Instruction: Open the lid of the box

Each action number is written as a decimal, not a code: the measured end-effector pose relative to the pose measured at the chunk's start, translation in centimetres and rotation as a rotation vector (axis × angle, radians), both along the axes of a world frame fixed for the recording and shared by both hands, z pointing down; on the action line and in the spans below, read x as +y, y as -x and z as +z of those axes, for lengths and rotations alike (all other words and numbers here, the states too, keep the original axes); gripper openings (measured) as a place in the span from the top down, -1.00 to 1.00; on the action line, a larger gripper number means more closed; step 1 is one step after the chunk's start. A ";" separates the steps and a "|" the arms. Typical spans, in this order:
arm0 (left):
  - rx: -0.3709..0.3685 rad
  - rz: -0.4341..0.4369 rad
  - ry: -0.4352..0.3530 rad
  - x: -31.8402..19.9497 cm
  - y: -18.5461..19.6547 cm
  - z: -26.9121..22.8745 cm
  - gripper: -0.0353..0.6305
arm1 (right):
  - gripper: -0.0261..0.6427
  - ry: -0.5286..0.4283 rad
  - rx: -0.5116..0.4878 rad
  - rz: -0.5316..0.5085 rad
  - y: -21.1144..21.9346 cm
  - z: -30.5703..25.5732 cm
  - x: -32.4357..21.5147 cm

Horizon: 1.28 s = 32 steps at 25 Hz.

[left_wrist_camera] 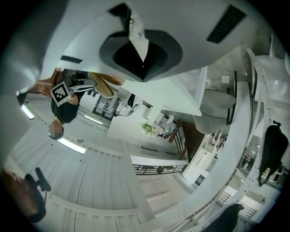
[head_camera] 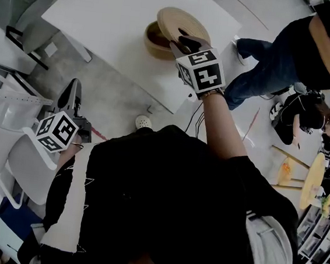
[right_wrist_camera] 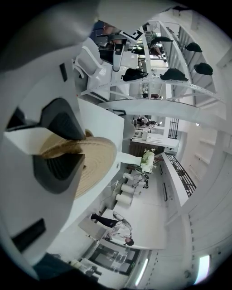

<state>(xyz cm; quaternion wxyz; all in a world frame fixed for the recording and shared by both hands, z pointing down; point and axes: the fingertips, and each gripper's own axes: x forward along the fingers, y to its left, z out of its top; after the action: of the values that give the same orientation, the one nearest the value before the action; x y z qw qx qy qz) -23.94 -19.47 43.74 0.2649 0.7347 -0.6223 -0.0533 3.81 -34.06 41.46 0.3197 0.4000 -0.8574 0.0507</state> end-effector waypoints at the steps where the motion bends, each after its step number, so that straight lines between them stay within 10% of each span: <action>1: -0.001 0.001 0.000 0.0 -0.1 0.0 0.86 | 0.62 -0.003 -0.009 0.007 -0.2 -0.1 0.0; 32: -0.028 0.061 -0.030 1.7 -2.1 -1.1 0.86 | 0.69 -0.037 -0.232 0.229 -5.7 -2.6 2.9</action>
<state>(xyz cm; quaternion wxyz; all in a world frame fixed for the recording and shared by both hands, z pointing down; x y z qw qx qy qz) -21.88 -17.78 42.60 0.2465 0.7578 -0.6026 -0.0443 9.51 -31.16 38.83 0.2032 0.4922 -0.8383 0.1170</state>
